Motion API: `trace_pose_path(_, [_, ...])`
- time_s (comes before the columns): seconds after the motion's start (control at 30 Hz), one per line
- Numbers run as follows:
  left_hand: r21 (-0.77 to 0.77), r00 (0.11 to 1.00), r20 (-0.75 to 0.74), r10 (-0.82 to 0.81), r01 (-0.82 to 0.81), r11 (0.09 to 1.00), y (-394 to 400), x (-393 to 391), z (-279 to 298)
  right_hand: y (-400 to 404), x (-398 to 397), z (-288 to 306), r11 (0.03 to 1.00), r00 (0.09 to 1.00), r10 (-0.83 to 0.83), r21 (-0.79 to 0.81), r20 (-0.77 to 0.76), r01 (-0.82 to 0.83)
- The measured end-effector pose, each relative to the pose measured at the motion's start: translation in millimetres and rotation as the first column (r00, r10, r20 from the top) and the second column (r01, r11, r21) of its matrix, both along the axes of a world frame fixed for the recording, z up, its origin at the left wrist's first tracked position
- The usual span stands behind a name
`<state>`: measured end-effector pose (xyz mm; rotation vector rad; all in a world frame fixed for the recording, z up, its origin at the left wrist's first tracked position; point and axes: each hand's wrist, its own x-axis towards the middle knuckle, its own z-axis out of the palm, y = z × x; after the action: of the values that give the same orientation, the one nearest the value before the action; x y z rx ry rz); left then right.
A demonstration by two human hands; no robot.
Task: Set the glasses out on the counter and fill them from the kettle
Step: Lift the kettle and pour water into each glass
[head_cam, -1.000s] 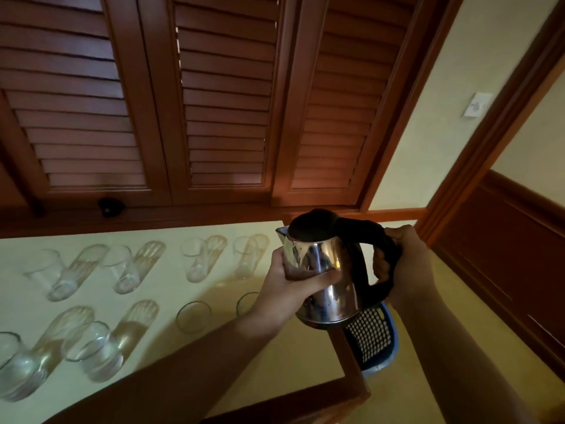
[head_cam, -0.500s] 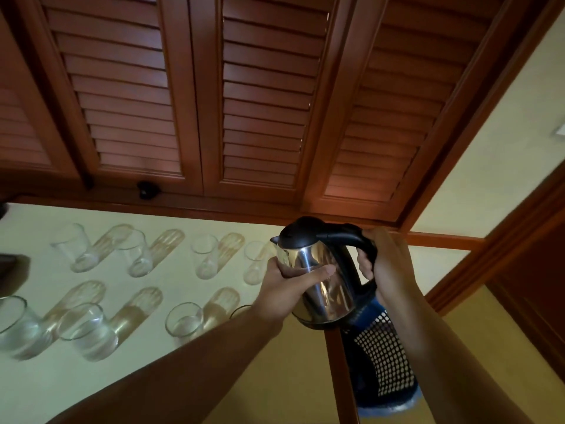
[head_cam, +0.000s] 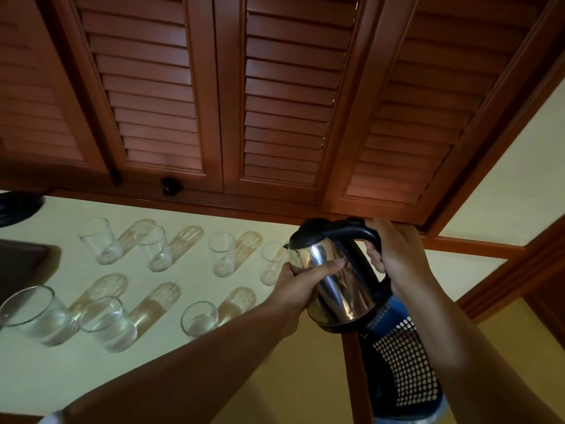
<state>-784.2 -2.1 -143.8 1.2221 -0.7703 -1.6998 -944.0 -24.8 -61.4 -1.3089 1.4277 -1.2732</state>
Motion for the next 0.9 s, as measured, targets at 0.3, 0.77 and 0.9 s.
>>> trace_pose_path(0.3, [0.052, 0.999, -0.039, -0.004, 0.006, 0.999, -2, 4, 5, -4, 9, 9, 0.997, 0.999, -0.018, 0.071, -0.042, 0.021])
trace_pose_path(0.77, [0.058, 0.997, -0.06, -0.038, 0.042, 0.997, 1, 5, 11, -4, 13, 14, 0.998, 0.996, 0.001, 0.07, -0.089, 0.005])
trace_pose_path(0.9, [0.061, 0.997, -0.067, -0.035, 0.039, 0.997, 2, 3, 9, -4, 11, 16, 0.997, 0.994, 0.017, 0.071, -0.106, -0.009])
